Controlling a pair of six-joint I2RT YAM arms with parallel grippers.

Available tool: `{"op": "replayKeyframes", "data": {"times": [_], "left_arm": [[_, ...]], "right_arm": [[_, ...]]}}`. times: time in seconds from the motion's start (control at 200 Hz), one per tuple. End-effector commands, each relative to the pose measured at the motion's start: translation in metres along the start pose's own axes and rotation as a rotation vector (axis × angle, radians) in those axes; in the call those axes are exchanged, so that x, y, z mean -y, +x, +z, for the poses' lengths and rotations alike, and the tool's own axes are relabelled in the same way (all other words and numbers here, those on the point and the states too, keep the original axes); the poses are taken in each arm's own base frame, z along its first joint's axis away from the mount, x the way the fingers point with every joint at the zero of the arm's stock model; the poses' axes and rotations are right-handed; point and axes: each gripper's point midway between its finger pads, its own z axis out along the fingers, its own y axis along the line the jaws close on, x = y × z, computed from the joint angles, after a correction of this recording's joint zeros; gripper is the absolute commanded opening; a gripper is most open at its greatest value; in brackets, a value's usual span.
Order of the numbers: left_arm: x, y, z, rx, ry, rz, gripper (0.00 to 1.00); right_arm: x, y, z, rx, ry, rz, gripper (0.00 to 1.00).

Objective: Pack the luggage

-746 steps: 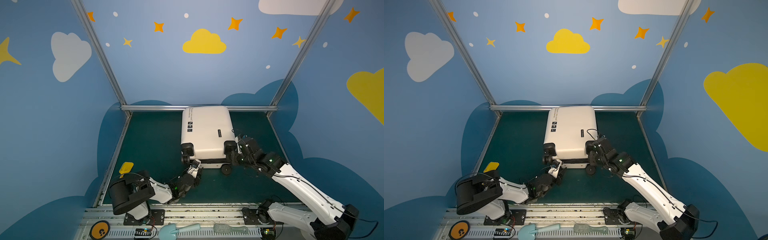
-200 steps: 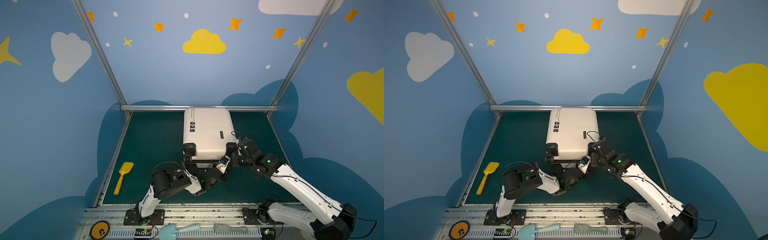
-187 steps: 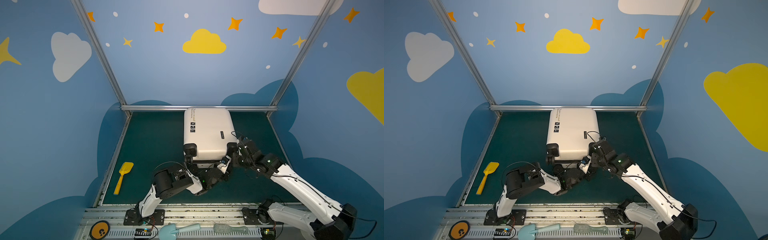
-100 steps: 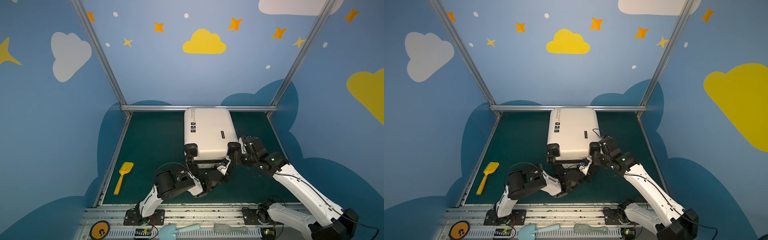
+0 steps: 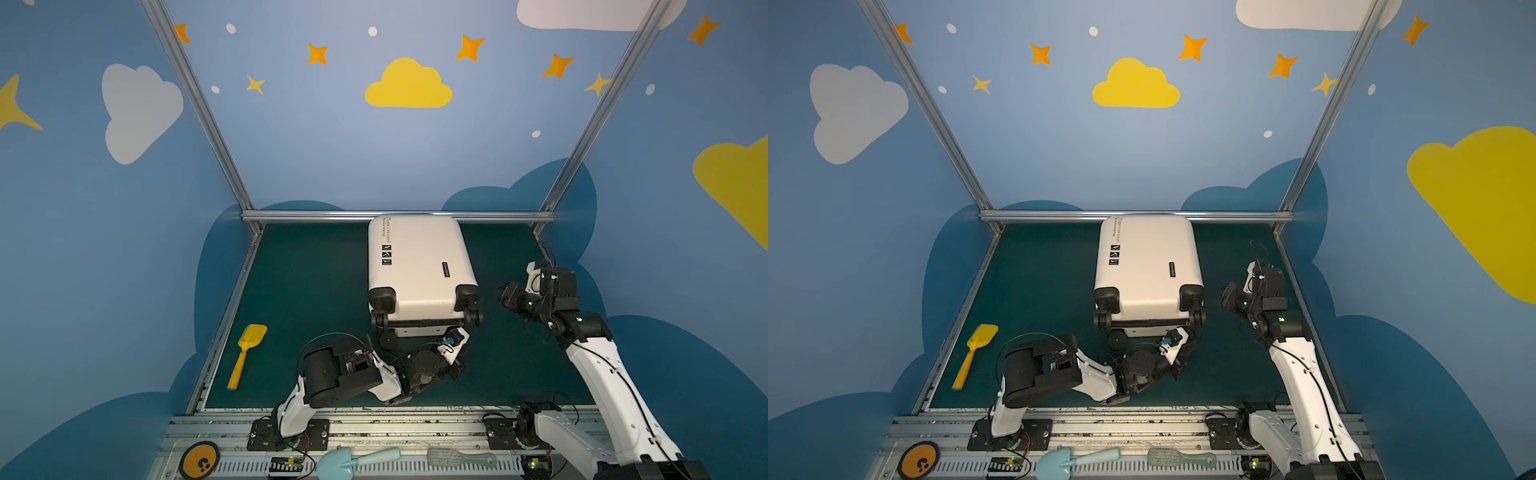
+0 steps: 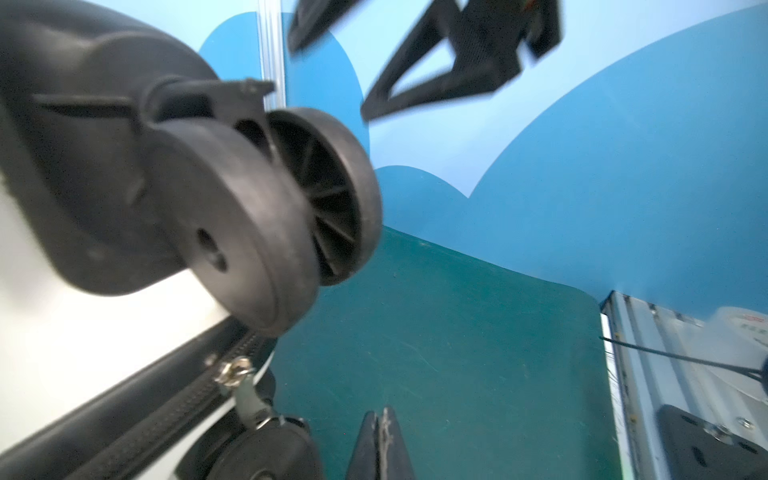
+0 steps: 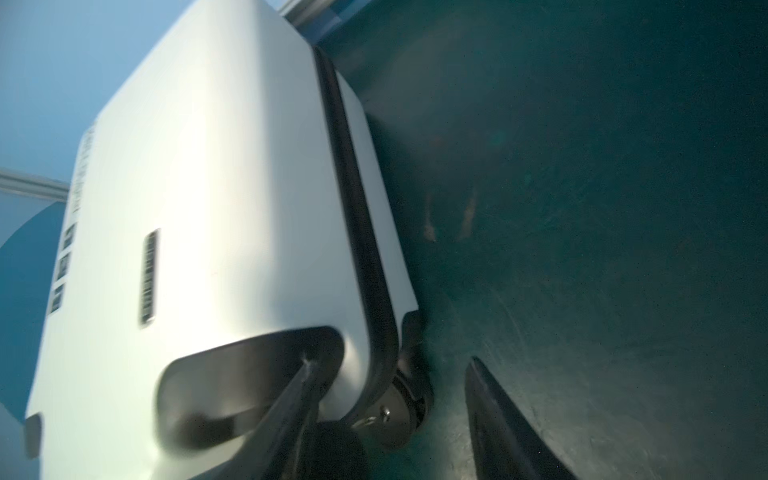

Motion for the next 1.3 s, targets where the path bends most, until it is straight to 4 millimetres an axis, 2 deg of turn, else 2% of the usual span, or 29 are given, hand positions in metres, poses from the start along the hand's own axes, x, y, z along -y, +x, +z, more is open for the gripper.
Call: {"op": "replayKeyframes", "data": {"times": [0.0,0.06,0.09,0.34,0.436,0.496,0.571,0.686,0.821,1.111,1.297], "left_arm": [[0.001,-0.014,0.002,0.034,0.011,0.011,0.03],[-0.001,-0.013,0.001,0.033,0.001,0.011,0.03],[-0.002,-0.013,0.000,0.032,-0.002,0.013,0.07],[-0.016,-0.005,-0.016,-0.040,-0.066,0.021,0.74],[-0.026,0.000,-0.024,-0.090,-0.112,0.017,0.92],[-0.031,0.002,-0.032,-0.103,-0.135,0.009,0.99],[-0.037,0.005,-0.042,-0.109,-0.151,0.003,1.00],[-0.041,0.010,-0.056,-0.119,-0.153,-0.013,1.00],[-0.044,0.016,-0.065,-0.134,-0.156,-0.073,1.00],[-0.054,0.024,-0.075,-0.141,-0.192,-0.072,0.98],[-0.060,0.021,-0.073,-0.135,-0.205,-0.091,0.88]], "right_arm": [[0.002,0.001,0.018,-0.021,-0.074,0.074,0.53],[0.005,0.004,0.026,-0.041,-0.086,0.094,0.52],[0.005,0.005,0.029,-0.050,-0.089,0.097,0.52],[0.013,0.012,0.062,-0.121,-0.092,0.139,0.47],[0.008,0.020,0.076,-0.215,-0.120,0.154,0.44],[0.007,0.027,0.084,-0.300,-0.118,0.180,0.42],[0.007,0.035,0.096,-0.388,-0.115,0.192,0.38],[0.004,0.046,0.114,-0.423,-0.140,0.191,0.35],[-0.002,0.066,0.125,-0.469,-0.143,0.170,0.32],[-0.022,0.103,0.126,-0.523,-0.141,0.103,0.29],[-0.037,0.123,0.120,-0.551,-0.148,0.061,0.27]]}}
